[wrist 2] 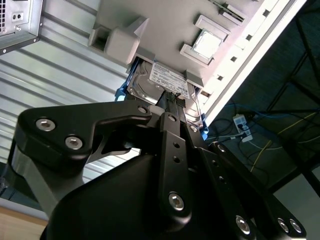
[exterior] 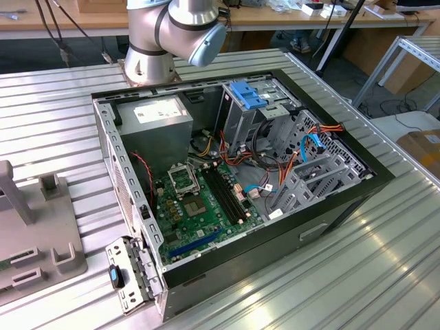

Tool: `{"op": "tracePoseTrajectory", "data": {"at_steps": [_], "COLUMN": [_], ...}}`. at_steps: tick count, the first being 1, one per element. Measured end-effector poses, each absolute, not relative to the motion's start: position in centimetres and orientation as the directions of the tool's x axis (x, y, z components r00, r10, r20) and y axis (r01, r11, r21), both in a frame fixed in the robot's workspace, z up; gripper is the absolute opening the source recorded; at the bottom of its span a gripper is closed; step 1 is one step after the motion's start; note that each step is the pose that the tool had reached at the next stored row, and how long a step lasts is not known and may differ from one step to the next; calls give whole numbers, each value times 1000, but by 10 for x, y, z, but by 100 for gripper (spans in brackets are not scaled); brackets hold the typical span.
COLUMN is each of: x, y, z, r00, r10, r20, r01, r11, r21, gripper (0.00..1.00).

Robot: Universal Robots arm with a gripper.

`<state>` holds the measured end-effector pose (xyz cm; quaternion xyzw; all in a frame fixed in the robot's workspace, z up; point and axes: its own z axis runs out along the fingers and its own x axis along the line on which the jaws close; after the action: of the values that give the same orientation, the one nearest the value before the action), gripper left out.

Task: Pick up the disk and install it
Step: 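Reach for the disk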

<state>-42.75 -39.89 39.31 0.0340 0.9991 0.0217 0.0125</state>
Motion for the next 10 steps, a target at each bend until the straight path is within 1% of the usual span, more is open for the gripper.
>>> {"op": "tracePoseTrajectory", "data": {"at_steps": [10], "x": [-427], "y": [-399], "z": [393], "r00": [-998], "r10": [63], "r20": [-24], "r01": [62], "r11": [997], "r21": [44], "gripper": [11]}}
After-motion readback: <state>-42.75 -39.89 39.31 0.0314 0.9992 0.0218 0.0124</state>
